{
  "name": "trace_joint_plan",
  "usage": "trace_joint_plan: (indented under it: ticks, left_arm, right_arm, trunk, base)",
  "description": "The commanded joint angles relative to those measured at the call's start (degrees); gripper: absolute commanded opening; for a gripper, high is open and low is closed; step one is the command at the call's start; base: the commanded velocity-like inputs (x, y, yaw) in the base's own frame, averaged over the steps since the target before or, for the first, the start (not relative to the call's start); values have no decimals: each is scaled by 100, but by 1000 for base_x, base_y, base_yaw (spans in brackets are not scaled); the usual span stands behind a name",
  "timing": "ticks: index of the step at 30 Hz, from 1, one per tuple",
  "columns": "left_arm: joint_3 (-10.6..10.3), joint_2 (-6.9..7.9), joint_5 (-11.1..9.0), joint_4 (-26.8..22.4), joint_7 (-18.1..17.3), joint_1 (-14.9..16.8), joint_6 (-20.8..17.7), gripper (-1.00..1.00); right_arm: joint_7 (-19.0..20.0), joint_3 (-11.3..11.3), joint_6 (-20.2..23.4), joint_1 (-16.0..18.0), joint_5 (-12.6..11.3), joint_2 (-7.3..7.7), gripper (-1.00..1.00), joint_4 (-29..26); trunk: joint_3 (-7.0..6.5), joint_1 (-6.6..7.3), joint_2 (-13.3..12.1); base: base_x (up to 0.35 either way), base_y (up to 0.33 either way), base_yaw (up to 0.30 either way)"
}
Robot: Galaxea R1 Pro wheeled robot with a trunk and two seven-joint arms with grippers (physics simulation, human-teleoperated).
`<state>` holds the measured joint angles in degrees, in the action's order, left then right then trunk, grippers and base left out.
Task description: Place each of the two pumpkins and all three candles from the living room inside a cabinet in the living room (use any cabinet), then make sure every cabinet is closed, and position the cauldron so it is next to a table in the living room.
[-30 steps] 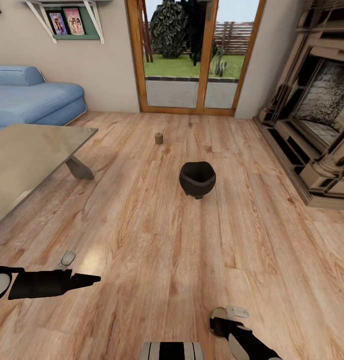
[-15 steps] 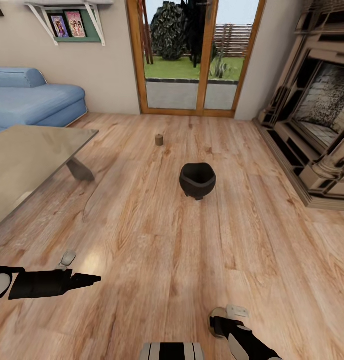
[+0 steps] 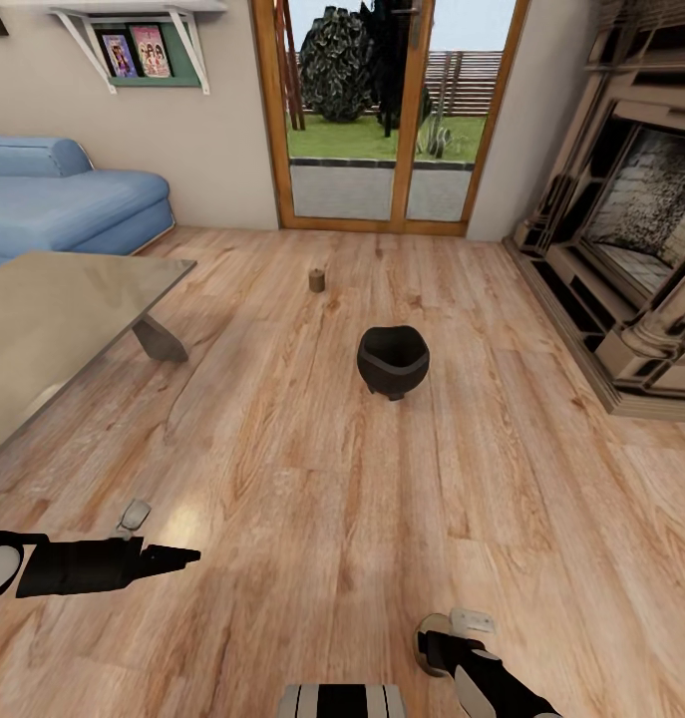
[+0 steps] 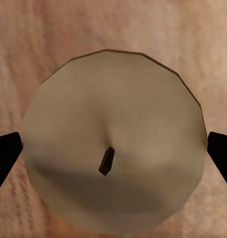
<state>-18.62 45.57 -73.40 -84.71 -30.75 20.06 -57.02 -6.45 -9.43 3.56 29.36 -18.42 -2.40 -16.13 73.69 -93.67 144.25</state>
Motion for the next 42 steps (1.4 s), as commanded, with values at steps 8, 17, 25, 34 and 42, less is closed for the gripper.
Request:
trace_joint_plan:
  ticks: [8,17,25,34,42]
  left_arm:
    - [-10,4,10,7,-30,7,-9,100]
    - [-10,4,10,8,-30,7,-10,100]
    - [-10,4,10,15,-30,7,-5,100]
    - [-1,-4,94,78,16,7,6,100]
    - [31,-201,441,514,1011,21,63,100]
  right_arm:
    - [-40,-50,30,0,-56,3,-100,-13]
    - [-40,-50,30,0,-56,3,-100,-13]
    - [-40,-50,30,0,-56,0,-100,-13]
    - [-44,-43,62,0,-72,-4,-100,-40]
    - [-61,-41,104,0,-85,17,-100,-118]
  trunk:
    - [4,1,2]
    - [-151,19,-8]
    - [-328,39,-18]
    - [-528,63,-30]
    - [-705,83,-41]
  base:
    - [0,0,0]
    - [0,0,0]
    - [0,0,0]
    - [0,0,0]
    - [0,0,0]
